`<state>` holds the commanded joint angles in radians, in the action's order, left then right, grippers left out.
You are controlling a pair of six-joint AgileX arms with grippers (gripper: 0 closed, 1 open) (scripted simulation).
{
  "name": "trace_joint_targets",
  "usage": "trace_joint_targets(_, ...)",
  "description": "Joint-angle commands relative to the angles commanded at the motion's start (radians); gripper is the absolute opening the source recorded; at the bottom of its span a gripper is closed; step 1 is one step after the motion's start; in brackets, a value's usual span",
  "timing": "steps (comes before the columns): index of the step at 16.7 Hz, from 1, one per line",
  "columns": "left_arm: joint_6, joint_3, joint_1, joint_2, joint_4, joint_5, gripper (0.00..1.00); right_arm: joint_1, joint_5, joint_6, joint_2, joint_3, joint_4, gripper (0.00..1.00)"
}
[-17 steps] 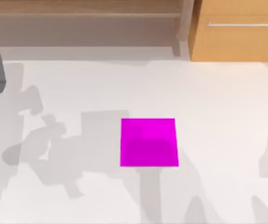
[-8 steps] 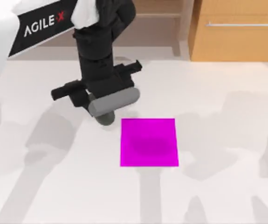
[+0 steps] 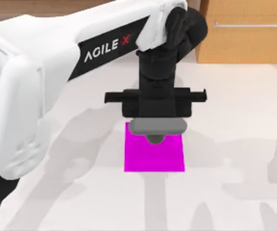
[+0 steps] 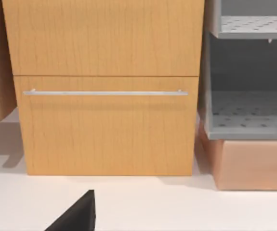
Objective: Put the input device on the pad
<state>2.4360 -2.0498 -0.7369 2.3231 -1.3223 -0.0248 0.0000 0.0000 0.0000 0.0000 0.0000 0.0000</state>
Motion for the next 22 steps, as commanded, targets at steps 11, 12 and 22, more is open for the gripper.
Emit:
trace_joint_targets(11, 0.06, 0.034, 0.109, -0.001, 0.042, -0.015, 0.0, 0.0, 0.0, 0.0, 0.0, 0.0, 0.0, 1.0)
trace_joint_targets(12, 0.065, 0.043, 0.12, -0.001, 0.056, -0.016, 0.0, 0.0, 0.0, 0.0, 0.0, 0.0, 0.0, 1.0)
trace_joint_targets(22, 0.01, 0.12, 0.021, 0.012, 0.16, -0.003, 0.0, 0.0, 0.0, 0.0, 0.0, 0.0, 0.0, 1.0)
